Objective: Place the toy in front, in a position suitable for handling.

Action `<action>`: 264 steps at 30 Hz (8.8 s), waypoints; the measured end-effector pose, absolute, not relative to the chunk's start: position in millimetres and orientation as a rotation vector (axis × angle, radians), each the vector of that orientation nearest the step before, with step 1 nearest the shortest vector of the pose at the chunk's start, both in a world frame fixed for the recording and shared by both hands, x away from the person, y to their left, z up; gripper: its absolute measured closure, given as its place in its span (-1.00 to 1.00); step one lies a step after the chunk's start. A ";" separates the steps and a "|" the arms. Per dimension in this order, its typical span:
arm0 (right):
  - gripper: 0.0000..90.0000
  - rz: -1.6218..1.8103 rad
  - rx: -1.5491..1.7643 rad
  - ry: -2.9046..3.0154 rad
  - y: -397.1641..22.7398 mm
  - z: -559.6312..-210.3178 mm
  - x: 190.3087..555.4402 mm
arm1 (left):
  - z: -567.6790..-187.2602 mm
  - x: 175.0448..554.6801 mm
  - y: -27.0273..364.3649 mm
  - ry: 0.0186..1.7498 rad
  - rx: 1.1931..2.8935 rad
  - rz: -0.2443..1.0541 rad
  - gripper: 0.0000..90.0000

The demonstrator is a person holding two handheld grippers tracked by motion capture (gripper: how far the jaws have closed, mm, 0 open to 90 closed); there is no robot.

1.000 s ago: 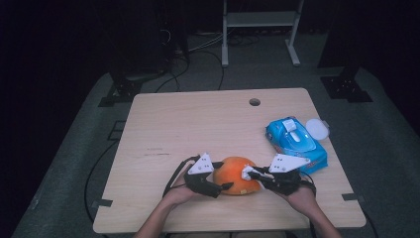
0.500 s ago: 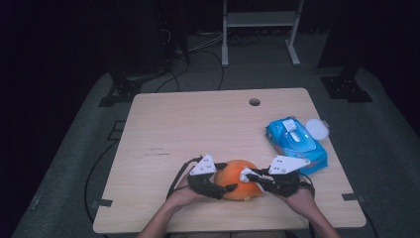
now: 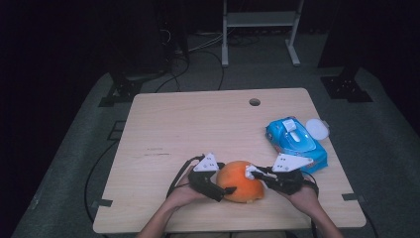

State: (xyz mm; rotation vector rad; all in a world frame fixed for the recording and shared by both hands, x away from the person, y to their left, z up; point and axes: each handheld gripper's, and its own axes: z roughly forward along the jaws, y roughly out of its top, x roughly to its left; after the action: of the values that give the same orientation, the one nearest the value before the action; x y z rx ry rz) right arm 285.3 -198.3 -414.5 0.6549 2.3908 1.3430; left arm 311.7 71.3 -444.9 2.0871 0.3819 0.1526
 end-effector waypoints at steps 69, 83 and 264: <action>0.78 1.352 0.568 2.359 -168.4 -398.5 271.9 | -433.3 290.0 58.0 0.291 2.088 0.382 -0.35; 0.78 1.316 0.603 2.345 -185.9 -399.4 277.5 | -433.3 296.8 72.2 0.313 2.032 0.313 -0.11; 0.70 1.362 0.583 2.500 -190.8 -409.3 284.9 | -442.5 306.5 68.3 0.312 2.077 0.173 -0.56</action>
State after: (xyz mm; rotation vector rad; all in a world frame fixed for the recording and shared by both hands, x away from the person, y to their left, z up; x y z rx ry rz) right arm 284.9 -190.8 -409.3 0.5834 2.4997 1.3615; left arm 306.5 68.3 -442.5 2.0765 0.3123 0.1726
